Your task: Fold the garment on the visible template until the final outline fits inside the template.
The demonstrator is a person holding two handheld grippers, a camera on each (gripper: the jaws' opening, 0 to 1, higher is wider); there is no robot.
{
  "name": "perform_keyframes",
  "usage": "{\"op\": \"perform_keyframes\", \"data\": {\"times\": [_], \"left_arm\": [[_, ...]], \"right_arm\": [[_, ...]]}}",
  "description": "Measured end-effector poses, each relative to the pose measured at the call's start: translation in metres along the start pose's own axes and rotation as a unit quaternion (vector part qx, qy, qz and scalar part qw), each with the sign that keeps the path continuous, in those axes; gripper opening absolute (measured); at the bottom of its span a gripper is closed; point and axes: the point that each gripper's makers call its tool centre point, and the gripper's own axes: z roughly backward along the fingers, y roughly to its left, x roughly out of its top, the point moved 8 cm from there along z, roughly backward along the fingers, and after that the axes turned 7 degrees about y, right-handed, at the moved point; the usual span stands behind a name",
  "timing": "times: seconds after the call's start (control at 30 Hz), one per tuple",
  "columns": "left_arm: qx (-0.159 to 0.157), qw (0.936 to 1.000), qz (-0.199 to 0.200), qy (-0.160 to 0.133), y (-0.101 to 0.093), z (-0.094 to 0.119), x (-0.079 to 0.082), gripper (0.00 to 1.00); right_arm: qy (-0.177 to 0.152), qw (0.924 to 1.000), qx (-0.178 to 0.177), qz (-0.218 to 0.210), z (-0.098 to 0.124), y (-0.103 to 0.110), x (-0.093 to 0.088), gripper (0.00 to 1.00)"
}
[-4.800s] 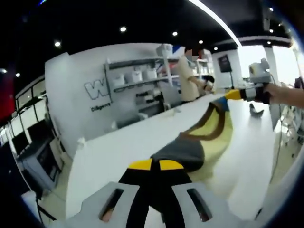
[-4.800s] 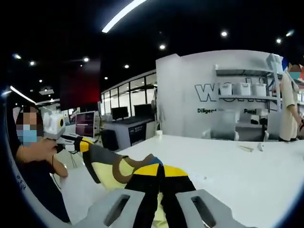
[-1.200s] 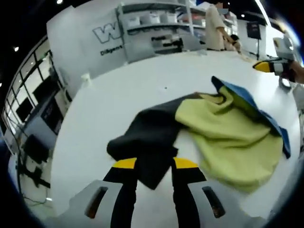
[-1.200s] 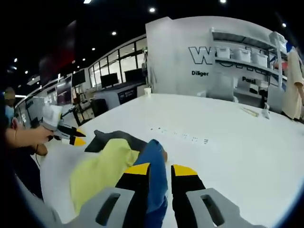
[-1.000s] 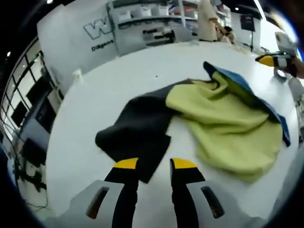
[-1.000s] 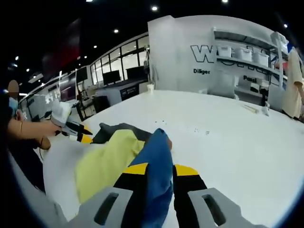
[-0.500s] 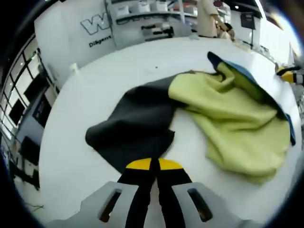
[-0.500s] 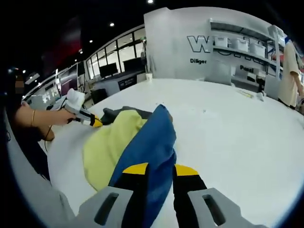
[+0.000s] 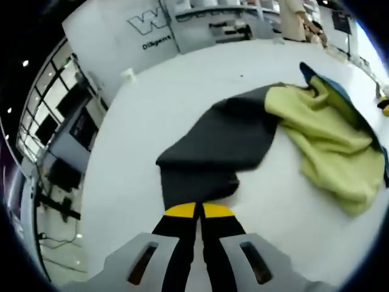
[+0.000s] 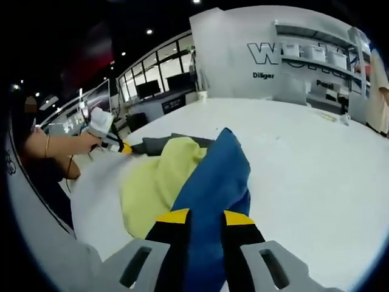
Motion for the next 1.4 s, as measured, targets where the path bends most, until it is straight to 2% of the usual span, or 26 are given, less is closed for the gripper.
{"op": "perform_keyframes", "data": {"times": [0.13, 0.23, 0.3, 0.4, 0.43, 0.53, 0.67, 0.8, 0.87, 1.03, 1.07, 1.1, 1.13, 1.2, 1.23, 1.3, 1.33, 1.4], "left_arm": [[0.010, 0.9999, 0.008, 0.007, 0.009, 0.001, -0.007, 0.00], [0.025, 0.9993, 0.022, 0.014, 0.024, 0.000, -0.016, 0.00], [0.034, 0.9987, 0.032, 0.021, 0.030, 0.000, -0.021, 0.00], [0.051, 0.9970, 0.047, 0.035, 0.045, 0.002, -0.033, 0.00], [0.052, 0.9968, 0.050, 0.036, 0.041, 0.003, -0.031, 0.00], [0.057, 0.9946, 0.076, 0.043, 0.049, 0.007, -0.044, 0.00], [0.056, 0.9931, 0.091, 0.047, 0.055, 0.009, -0.055, 0.00], [0.061, 0.9913, 0.105, 0.050, 0.050, 0.015, -0.064, 0.00], [0.060, 0.9897, 0.119, 0.052, 0.050, 0.017, -0.068, 0.00], [0.041, 0.9906, 0.128, 0.027, 0.053, 0.017, -0.067, 0.00], [0.052, 0.9915, 0.119, 0.009, 0.049, 0.023, -0.066, 0.01], [0.050, 0.9920, 0.116, -0.005, 0.038, 0.027, -0.058, 0.02], [0.049, 0.9918, 0.117, -0.014, 0.033, 0.033, -0.059, 0.03], [0.041, 0.9918, 0.119, -0.025, 0.027, 0.038, -0.059, 0.04], [-0.002, 0.9917, 0.123, -0.035, 0.021, 0.029, -0.053, 0.04], [-0.022, 0.9918, 0.114, -0.054, 0.013, 0.034, -0.046, 0.03], [-0.019, 0.9927, 0.095, -0.072, 0.007, 0.042, -0.044, 0.03], [-0.008, 0.9929, 0.087, -0.080, 0.003, 0.052, -0.042, 0.01]], "right_arm": [[0.013, 0.9999, 0.010, -0.005, -0.004, 0.007, -0.017, 0.17], [0.028, 0.9994, 0.018, -0.007, -0.004, 0.014, -0.032, 0.18], [0.044, 0.9987, 0.024, -0.008, 0.002, 0.025, -0.039, 0.20], [0.058, 0.9982, 0.011, -0.005, 0.003, 0.028, -0.050, 0.21], [0.062, 0.9980, 0.004, -0.013, 0.004, 0.025, -0.054, 0.21], [0.071, 0.9968, -0.014, -0.035, 0.005, 0.014, -0.069, 0.22], [0.078, 0.9964, -0.017, -0.029, 0.011, 0.015, -0.073, 0.22], [0.076, 0.9958, 0.009, -0.050, 0.013, 0.034, -0.077, 0.23], [0.084, 0.9957, 0.017, -0.036, 0.011, 0.042, -0.080, 0.25], [0.110, 0.9930, 0.035, -0.027, 0.004, 0.061, -0.087, 0.37], [0.114, 0.9926, 0.036, -0.024, 0.000, 0.060, -0.090, 0.40], [0.116, 0.9922, 0.038, -0.025, -0.002, 0.061, -0.090, 0.42], [0.107, 0.9935, 0.036, -0.017, -0.001, 0.062, -0.088, 0.42], [0.112, 0.9935, 0.018, -0.005, -0.004, 0.060, -0.088, 0.37], [0.117, 0.9930, 0.013, 0.010, -0.005, 0.059, -0.088, 0.33], [0.122, 0.9921, 0.000, 0.028, -0.006, 0.057, -0.088, 0.27], [0.123, 0.9916, -0.009, 0.037, -0.005, 0.056, -0.088, 0.22], [0.123, 0.9915, -0.016, 0.041, -0.006, 0.053, -0.088, 0.17]]}}
